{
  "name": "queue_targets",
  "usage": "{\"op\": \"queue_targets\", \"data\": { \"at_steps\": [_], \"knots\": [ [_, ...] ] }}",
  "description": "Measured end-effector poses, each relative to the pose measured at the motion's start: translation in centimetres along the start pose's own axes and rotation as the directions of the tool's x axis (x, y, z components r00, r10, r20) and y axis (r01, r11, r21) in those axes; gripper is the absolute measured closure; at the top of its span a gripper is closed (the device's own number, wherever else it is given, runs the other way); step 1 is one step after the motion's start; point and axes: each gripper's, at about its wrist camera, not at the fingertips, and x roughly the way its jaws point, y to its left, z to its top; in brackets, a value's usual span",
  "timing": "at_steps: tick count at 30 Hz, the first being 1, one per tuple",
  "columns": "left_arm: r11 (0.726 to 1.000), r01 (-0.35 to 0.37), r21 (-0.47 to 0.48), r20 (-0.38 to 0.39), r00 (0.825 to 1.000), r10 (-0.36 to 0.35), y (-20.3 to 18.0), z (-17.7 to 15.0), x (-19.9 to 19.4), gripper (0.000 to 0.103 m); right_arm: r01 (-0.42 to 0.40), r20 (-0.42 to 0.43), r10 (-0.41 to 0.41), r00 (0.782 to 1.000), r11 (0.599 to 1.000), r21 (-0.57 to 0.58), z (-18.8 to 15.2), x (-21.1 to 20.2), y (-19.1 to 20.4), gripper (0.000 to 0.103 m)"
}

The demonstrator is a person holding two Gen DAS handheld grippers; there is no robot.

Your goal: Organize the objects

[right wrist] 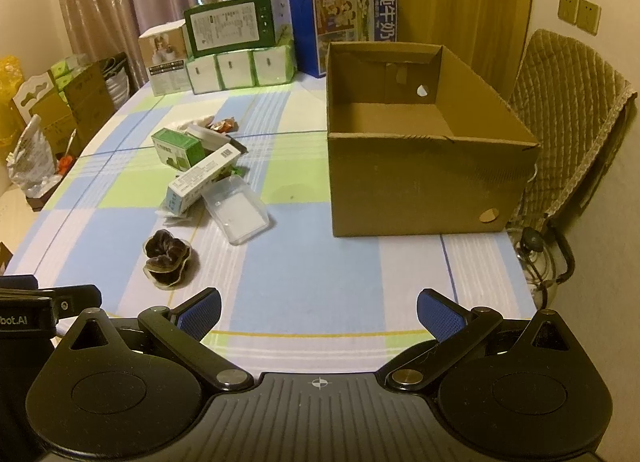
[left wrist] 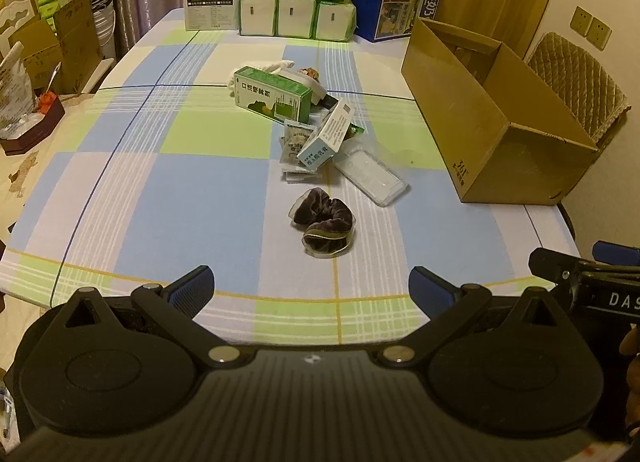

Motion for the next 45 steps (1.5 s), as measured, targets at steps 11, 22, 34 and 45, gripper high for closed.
{"op": "queue_targets", "data": {
  "at_steps": [11, 22, 34, 45],
  "knots": [
    [0.996, -0.003, 0.085, -0.045, 0.999, 0.006, 0.7, 1.1, 4.3, 0.004, -0.047, -0.039, 0.047, 0.998, 0.999, -0.006, 0.2, 2.5, -0.9, 0.002],
    [0.875, 0.102, 0.473, -0.062, 0.995, -0.082, -1.2, 3.5, 10.0, 0.025, -0.07, -0.075, 0.067, 0.995, 0.997, -0.042, 1.2, 6.2, -0.8, 0.005],
    [0.85, 0.159, 0.502, -0.155, 0.984, -0.093, -0.1, 4.5, 13.7, 0.086, -0.166, -0.156, 0.145, 0.977, 0.978, -0.126, 1.8, 9.7, 0.9, 0.008],
    [0.96, 0.06, 0.274, -0.073, 0.996, -0.042, 4.5, 7.2, 12.4, 0.09, -0.193, -0.078, 0.177, 0.981, 0.925, -0.328, 5.4, 15.2, 5.9, 0.011]
  ]
}}
